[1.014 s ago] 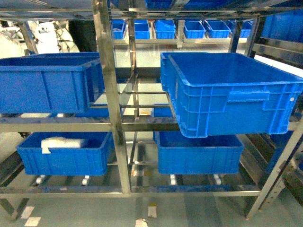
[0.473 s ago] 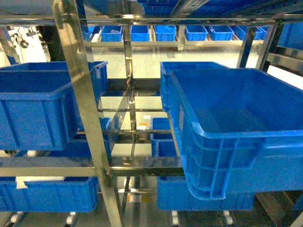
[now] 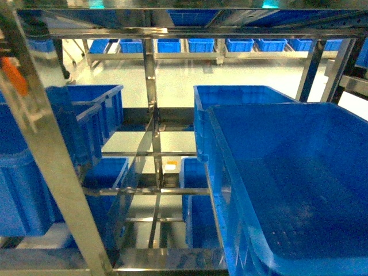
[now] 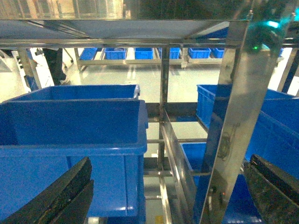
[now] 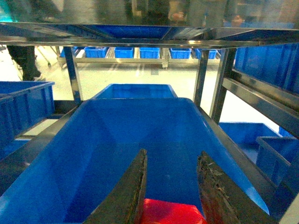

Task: Pick red block from blue box to shelf

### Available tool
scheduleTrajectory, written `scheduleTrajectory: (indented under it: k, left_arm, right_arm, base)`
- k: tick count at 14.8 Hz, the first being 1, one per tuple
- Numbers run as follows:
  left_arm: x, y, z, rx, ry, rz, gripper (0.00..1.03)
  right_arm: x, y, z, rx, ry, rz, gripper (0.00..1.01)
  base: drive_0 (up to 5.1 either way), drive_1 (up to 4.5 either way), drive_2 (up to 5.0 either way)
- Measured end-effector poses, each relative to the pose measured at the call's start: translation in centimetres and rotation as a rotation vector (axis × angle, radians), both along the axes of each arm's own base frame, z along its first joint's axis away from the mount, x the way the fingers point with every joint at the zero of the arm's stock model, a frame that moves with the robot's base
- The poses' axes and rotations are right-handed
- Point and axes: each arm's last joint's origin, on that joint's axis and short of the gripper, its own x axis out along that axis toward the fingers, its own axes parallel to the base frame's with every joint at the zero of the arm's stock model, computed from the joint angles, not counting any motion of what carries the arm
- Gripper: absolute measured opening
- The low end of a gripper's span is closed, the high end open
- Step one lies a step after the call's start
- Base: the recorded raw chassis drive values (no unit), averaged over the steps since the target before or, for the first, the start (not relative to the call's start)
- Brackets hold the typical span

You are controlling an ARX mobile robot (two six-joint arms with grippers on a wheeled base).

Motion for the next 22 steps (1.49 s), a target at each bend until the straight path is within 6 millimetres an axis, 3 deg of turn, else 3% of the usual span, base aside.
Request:
scheduleTrajectory:
  k: [22]
  left_arm:
    - [0.0, 0.0, 0.01, 0.0, -0.001, 0.0, 0.98]
  right_arm:
    - [0.0, 0.0, 0.0, 0.0, 0.0, 0.0, 0.27]
  base:
    - [0.0, 0.0, 0.0]
